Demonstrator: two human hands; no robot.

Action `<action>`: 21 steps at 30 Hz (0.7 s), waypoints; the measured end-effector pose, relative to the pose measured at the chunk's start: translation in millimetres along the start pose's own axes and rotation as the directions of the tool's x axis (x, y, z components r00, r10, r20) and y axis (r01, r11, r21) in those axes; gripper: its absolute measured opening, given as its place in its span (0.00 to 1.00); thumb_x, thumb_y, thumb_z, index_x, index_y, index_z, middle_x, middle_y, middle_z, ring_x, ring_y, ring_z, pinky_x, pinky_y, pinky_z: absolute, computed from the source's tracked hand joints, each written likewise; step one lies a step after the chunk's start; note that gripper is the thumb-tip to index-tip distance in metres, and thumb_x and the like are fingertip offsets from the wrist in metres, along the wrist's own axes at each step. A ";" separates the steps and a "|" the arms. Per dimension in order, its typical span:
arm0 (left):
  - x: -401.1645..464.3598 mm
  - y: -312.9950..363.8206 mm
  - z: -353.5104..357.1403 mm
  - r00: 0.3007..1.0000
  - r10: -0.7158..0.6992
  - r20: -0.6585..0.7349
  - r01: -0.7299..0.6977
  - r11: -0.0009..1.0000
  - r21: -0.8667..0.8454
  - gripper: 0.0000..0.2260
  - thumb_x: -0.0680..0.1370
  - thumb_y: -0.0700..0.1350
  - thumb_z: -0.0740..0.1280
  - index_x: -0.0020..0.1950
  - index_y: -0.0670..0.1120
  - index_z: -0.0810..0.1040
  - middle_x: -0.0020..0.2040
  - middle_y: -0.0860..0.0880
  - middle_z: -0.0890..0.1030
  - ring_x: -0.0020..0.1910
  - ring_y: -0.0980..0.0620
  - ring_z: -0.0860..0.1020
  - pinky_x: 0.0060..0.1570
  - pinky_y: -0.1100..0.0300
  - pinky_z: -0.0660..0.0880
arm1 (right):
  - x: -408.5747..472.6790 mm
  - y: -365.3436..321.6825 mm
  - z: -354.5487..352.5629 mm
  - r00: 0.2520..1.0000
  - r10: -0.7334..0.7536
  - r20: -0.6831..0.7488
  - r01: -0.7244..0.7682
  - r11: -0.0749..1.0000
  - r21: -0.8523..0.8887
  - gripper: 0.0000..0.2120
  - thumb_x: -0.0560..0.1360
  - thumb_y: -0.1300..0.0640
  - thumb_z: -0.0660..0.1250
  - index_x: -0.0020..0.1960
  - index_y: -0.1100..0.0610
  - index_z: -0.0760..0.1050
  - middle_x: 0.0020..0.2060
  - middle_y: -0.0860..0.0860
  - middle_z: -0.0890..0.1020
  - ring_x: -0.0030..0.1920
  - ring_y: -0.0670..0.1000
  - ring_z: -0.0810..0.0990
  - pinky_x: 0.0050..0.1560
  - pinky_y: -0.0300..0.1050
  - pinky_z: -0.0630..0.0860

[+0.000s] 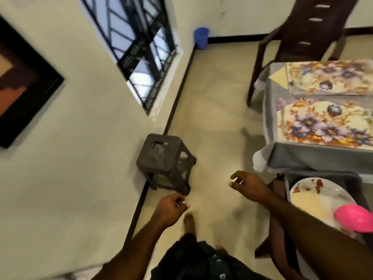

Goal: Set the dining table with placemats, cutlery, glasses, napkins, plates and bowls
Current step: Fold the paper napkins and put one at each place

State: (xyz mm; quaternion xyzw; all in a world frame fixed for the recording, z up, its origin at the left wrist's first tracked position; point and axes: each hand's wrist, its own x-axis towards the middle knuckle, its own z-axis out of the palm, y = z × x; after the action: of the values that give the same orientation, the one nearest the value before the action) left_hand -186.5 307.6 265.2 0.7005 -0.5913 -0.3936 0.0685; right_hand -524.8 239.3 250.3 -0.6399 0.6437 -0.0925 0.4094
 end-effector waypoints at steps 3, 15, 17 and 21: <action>92.2 56.5 -4.9 0.980 0.132 0.152 -0.145 0.986 0.079 0.14 0.77 0.58 0.74 0.57 0.51 0.83 0.50 0.54 0.85 0.48 0.56 0.83 0.51 0.56 0.80 | 31.7 19.6 -16.5 0.980 0.163 -0.117 -0.147 0.979 0.138 0.13 0.76 0.42 0.74 0.54 0.49 0.80 0.44 0.45 0.83 0.45 0.49 0.82 0.47 0.44 0.76; 281.5 280.0 124.2 0.601 0.342 0.722 -0.687 0.682 0.249 0.16 0.78 0.59 0.73 0.59 0.51 0.83 0.51 0.52 0.85 0.50 0.51 0.83 0.53 0.54 0.80 | -41.1 140.8 17.0 0.553 0.817 -0.165 -0.556 0.509 0.658 0.09 0.76 0.46 0.75 0.50 0.51 0.81 0.40 0.46 0.82 0.41 0.49 0.80 0.46 0.45 0.75; 280.7 309.5 169.2 0.522 0.335 0.785 -0.737 0.640 0.217 0.14 0.77 0.59 0.73 0.57 0.52 0.83 0.50 0.52 0.85 0.50 0.51 0.83 0.52 0.56 0.79 | -44.2 173.1 14.5 0.453 0.879 -0.150 -0.534 0.402 0.744 0.10 0.74 0.43 0.75 0.48 0.48 0.81 0.39 0.43 0.84 0.43 0.48 0.83 0.48 0.47 0.78; 277.6 351.1 264.6 0.414 0.314 0.854 -0.795 0.581 0.172 0.06 0.78 0.56 0.73 0.51 0.57 0.80 0.47 0.55 0.83 0.46 0.54 0.81 0.48 0.58 0.78 | -32.6 248.2 25.7 0.340 0.935 -0.099 -0.473 0.261 0.841 0.10 0.73 0.43 0.74 0.46 0.49 0.80 0.38 0.45 0.85 0.43 0.50 0.84 0.47 0.50 0.80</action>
State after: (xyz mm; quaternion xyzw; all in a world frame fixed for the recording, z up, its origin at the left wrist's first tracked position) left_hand -628.3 58.0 151.6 0.2023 -0.8560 -0.4013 -0.2558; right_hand -699.0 319.7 87.4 0.0236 0.8721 -0.3079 0.3796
